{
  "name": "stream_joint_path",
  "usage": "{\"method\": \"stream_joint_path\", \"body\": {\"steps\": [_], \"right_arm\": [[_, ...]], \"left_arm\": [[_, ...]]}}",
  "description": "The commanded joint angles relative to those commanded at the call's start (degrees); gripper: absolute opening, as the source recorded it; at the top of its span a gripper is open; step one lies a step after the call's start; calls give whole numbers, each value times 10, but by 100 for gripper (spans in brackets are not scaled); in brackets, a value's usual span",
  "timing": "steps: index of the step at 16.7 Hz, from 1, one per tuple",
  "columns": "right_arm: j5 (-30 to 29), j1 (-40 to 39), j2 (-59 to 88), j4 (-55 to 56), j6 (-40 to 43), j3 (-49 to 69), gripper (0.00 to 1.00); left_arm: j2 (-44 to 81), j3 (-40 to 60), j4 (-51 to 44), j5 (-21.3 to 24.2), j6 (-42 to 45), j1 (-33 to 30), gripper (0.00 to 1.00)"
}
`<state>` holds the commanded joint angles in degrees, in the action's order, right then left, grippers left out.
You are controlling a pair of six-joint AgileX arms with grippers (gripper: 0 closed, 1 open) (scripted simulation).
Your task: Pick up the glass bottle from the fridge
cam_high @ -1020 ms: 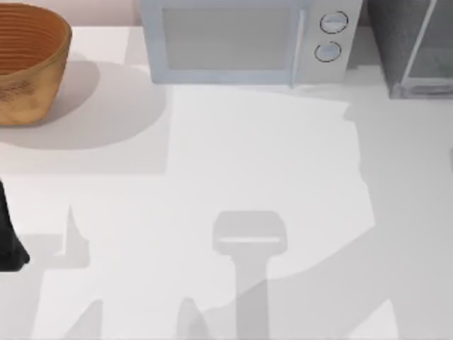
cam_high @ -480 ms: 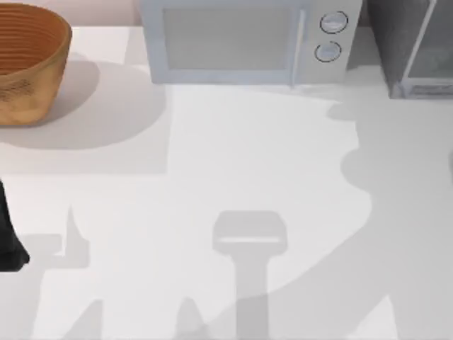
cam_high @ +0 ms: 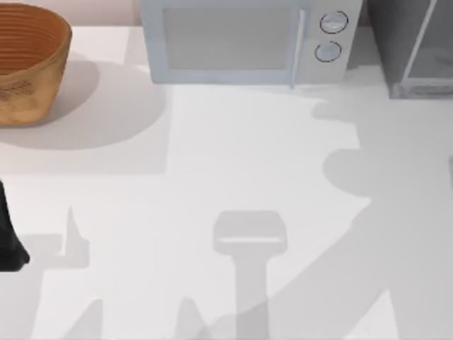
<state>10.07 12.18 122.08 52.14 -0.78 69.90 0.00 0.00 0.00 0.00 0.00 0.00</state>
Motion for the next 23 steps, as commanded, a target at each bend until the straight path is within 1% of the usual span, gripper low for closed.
{"method": "stream_joint_path", "body": {"steps": [3, 8, 10, 12, 18, 20, 23], "right_arm": [[3, 7, -33, 17, 0, -39, 0], [21, 23, -119, 67, -1, -193, 0], [29, 28, -147, 84, -1, -237, 0], [33, 30, -161, 95, -1, -257, 0], [32, 27, -164, 91, -2, -258, 0], [29, 22, -193, 77, -1, -267, 0], [17, 10, -276, 32, 2, -298, 0]], "left_arm": [[0, 0, 0, 0, 0, 0, 100], [0, 0, 0, 0, 0, 0, 100], [0, 0, 0, 0, 0, 0, 100], [0, 0, 0, 0, 0, 0, 100], [0, 0, 0, 0, 0, 0, 100], [0, 0, 0, 0, 0, 0, 100], [0, 0, 0, 0, 0, 0, 100]]}}
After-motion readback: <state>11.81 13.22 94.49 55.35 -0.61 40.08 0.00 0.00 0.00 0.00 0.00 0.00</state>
